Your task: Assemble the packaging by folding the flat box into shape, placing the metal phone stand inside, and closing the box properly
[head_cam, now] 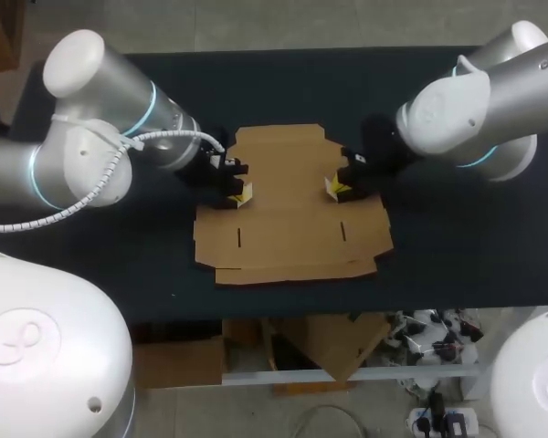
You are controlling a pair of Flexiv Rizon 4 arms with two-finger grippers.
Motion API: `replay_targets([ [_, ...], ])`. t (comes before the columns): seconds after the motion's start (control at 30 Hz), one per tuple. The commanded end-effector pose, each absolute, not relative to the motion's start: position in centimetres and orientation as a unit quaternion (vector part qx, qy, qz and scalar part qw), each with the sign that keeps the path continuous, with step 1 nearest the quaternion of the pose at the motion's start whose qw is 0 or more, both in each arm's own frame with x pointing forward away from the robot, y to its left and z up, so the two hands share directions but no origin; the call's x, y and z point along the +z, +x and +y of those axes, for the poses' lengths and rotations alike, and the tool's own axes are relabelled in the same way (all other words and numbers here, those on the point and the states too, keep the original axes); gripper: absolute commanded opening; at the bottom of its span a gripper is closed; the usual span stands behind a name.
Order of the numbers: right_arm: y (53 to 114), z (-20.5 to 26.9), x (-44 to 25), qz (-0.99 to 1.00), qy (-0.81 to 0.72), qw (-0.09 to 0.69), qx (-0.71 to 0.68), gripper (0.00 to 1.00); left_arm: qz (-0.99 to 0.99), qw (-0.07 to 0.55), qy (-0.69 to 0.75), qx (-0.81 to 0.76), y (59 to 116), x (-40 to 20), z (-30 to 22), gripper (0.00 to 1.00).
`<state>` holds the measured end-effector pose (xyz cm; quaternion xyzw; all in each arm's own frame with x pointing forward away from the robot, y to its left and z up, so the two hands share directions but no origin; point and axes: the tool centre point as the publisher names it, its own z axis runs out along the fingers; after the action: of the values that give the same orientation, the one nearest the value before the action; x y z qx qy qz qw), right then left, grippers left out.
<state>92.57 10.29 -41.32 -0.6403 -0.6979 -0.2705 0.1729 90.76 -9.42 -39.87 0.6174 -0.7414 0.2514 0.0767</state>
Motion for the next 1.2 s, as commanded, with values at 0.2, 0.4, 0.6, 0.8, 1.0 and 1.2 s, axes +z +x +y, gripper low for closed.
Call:
replay_targets([
  [0.2,92.2,11.0,-41.1,-0.699,-0.644,0.164,-0.264,0.00,-0.743,0.065,0.621,0.242,90.6,-39.9,-10.4,0.00],
  [0.4,92.1,11.3,-41.2,-0.701,-0.645,0.162,-0.258,0.00,-0.743,0.062,0.621,0.240,90.6,-40.0,-10.6,0.00],
  [0.6,92.1,11.6,-41.2,-0.702,-0.646,0.161,-0.254,0.00,-0.743,0.059,0.623,0.237,90.5,-40.1,-10.8,0.00],
  [0.8,92.0,11.9,-41.3,-0.702,-0.649,0.158,-0.248,0.00,-0.743,0.053,0.624,0.236,90.5,-40.1,-11.1,0.00],
  [1.0,92.0,12.0,-41.6,-0.701,-0.653,0.158,-0.242,0.00,-0.744,0.049,0.625,0.232,90.7,-40.4,-11.5,0.00],
  [1.2,92.0,12.1,-41.9,-0.699,-0.656,0.159,-0.234,0.00,-0.743,0.044,0.628,0.228,91.1,-40.8,-11.8,0.00],
])
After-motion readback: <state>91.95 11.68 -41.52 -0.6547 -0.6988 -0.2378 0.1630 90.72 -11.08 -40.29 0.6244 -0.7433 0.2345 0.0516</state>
